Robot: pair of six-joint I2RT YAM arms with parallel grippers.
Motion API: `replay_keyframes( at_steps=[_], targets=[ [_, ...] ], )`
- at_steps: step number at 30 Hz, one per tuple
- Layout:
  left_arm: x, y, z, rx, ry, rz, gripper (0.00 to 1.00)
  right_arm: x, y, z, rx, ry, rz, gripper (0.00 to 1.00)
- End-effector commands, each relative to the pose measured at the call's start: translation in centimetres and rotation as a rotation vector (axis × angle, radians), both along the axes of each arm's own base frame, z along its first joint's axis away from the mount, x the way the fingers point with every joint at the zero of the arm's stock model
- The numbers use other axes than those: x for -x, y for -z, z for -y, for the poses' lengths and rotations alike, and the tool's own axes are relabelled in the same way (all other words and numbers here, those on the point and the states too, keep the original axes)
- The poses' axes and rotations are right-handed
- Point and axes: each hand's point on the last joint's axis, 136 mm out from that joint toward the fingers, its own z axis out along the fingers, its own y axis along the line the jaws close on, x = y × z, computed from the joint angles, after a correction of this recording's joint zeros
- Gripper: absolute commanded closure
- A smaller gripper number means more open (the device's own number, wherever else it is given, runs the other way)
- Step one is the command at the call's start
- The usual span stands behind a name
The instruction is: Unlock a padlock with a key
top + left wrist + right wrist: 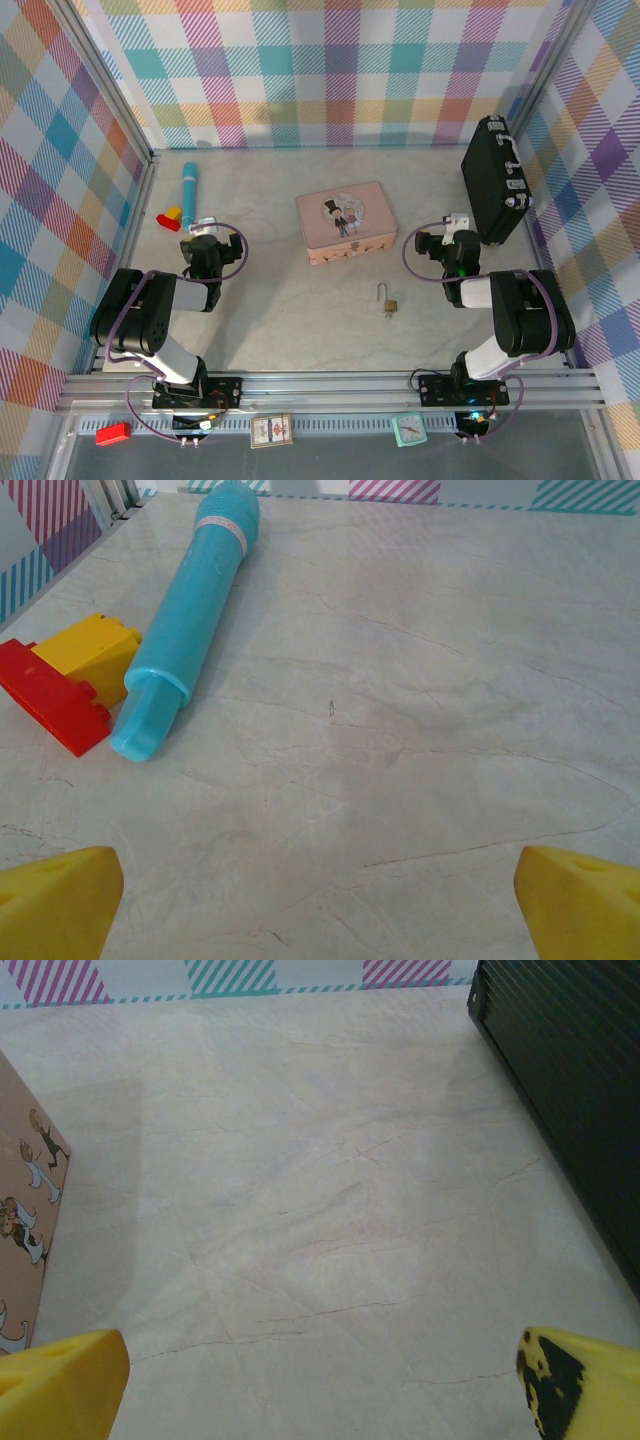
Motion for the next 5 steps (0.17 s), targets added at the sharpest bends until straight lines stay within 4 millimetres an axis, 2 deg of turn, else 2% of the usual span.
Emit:
replay_keyframes(
  at_steps=[1,5],
  targets=[
    [-0.29,-0.83,-0.24,0.014,-0.017,0.039,0.00,-0.60,-0.95,-0.20,-0.023,-0.012,0.022,0.01],
    [-0.28,-0.76,-0.28,0.014,-0.019,0.037,0.00,-0.52,-1.04,-0.17,-0.021,-0.010,0.029,0.01]
  ],
)
